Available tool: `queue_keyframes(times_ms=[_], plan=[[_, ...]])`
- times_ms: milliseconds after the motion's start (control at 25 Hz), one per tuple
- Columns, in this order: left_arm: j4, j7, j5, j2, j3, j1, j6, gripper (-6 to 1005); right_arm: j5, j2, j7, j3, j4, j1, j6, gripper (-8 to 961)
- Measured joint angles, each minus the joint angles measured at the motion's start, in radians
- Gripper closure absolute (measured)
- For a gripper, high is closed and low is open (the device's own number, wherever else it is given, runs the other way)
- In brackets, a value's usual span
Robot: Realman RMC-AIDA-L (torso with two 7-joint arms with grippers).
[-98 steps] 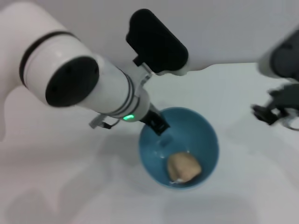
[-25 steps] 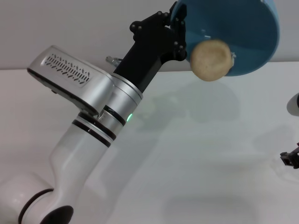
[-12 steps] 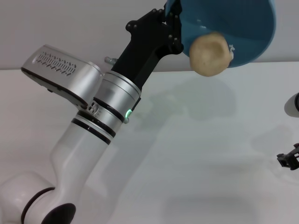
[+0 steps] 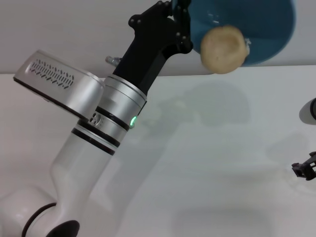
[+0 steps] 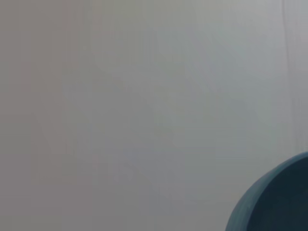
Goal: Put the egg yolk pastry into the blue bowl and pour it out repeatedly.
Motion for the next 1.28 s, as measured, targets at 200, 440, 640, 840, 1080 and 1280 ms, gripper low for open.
queue_keyframes(times_ms=[200,440,640,840,1080,1280], plan=[[0.009,-0.015,0.002,0.0,0.016,-0.002,0.036,990,0.0,0.0,0.0,-0.002,0.002,0.001,0.0,439],[0.017,-0.028,0.002,0.0,0.03,-0.011,0.056,990,0.0,0.0,0.002,-0.002,0.003,0.004,0.0,433],[0.007,-0.032,-0.006,0.0,0.018,-0.035,-0.022,990,-0.001,0.0,0.002,0.0,0.004,0.006,0.0,428],[-0.011,-0.044,-0.008,0.0,-0.012,-0.055,-0.102,988,0.029,0.0,-0.015,0.0,-0.007,0.006,-0.001,423],[0.044,-0.062,0.055,0.012,-0.21,-0.087,-0.471,988,0.173,-0.001,-0.106,0.013,-0.057,0.006,0.001,417],[0.142,-0.059,0.228,0.017,-0.471,-0.104,-0.949,989,0.29,-0.004,-0.18,0.006,-0.069,0.019,0.007,411]])
